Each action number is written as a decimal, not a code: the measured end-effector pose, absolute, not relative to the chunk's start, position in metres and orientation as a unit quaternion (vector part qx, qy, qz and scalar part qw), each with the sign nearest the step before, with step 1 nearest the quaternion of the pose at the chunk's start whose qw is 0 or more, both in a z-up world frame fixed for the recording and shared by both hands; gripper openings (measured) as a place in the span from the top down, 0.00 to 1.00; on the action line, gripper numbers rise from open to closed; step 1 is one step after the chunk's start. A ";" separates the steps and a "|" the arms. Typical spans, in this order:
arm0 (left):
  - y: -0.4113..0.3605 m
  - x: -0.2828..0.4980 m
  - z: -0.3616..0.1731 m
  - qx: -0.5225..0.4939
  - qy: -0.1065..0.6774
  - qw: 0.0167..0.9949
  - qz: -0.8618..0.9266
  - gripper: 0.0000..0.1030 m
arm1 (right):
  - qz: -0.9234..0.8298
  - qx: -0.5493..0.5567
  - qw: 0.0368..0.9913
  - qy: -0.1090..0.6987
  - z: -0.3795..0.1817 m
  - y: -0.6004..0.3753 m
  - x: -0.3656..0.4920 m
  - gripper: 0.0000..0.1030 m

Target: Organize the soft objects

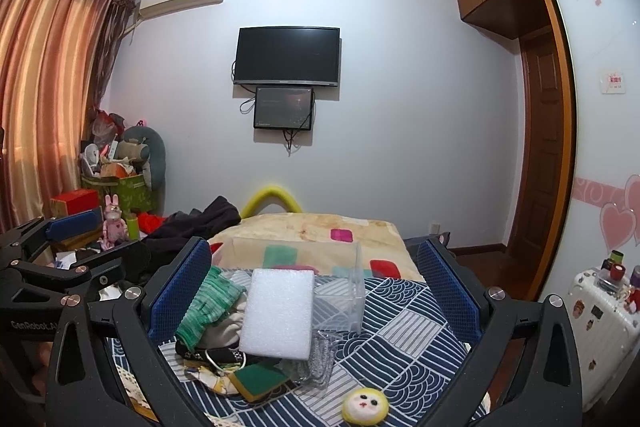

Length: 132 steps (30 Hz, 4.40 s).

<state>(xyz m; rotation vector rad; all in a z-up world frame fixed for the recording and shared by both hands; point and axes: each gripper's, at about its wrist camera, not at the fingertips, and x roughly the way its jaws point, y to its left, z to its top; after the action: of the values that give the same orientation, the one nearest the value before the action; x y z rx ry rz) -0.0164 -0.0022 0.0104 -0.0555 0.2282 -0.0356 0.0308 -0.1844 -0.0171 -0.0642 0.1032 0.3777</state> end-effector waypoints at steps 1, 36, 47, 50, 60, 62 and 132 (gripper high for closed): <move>-0.002 -0.017 0.011 -0.028 0.114 0.993 -0.018 0.00 | 0.188 -0.031 0.980 0.052 -0.018 -0.184 0.031 0.00; 0.041 0.091 -0.093 -0.103 0.301 0.946 -0.065 0.45 | 0.254 -0.083 0.926 0.268 -0.105 -0.142 0.122 0.00; 0.035 0.100 -0.102 -0.091 0.327 0.937 -0.080 0.85 | 0.240 -0.103 0.920 0.292 -0.107 -0.135 0.141 0.09; 0.036 0.093 -0.096 -0.089 0.318 0.941 -0.078 0.88 | 0.245 -0.098 0.920 0.289 -0.106 -0.138 0.139 0.19; 0.055 0.075 -0.064 -0.105 0.265 0.957 -0.058 0.89 | 0.234 -0.078 0.938 0.242 -0.085 -0.157 0.125 0.20; 0.055 0.075 -0.058 -0.104 0.257 0.959 -0.054 0.89 | 0.230 -0.074 0.942 0.233 -0.077 -0.156 0.127 0.20; 0.035 0.132 -0.016 -0.023 0.271 0.962 -0.029 0.01 | 0.185 -0.092 0.957 0.206 -0.045 -0.167 0.148 0.00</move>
<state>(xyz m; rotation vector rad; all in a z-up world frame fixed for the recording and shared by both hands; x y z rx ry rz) 0.1320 0.0352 -0.0155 -0.0462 0.5497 -0.0591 0.1479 -0.1666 -0.0449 -0.1877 0.4181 0.3746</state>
